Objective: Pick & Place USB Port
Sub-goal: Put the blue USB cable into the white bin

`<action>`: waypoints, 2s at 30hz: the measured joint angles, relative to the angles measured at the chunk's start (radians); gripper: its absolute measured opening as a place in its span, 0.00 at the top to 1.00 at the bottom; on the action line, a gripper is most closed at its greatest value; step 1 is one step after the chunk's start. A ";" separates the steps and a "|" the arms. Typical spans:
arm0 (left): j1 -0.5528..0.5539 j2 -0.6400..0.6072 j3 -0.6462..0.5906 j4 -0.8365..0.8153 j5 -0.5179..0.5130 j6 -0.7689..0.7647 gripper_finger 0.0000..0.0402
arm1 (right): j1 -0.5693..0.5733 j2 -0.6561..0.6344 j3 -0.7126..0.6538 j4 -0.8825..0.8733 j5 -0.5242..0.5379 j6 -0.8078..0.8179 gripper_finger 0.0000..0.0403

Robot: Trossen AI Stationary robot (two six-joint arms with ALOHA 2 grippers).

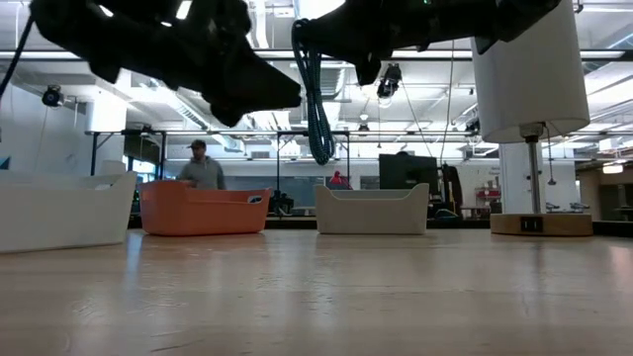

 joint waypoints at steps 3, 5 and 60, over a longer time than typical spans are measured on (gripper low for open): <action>0.007 0.050 0.038 -0.001 0.018 0.000 0.68 | 0.000 0.000 0.000 0.000 0.000 0.000 0.90; 0.006 0.076 0.056 -0.002 0.020 0.012 0.65 | 0.000 0.002 0.000 0.000 0.000 0.000 0.90; 0.011 0.041 0.117 -0.313 0.000 -0.089 0.96 | 0.001 0.013 0.000 -0.165 -0.001 0.029 0.57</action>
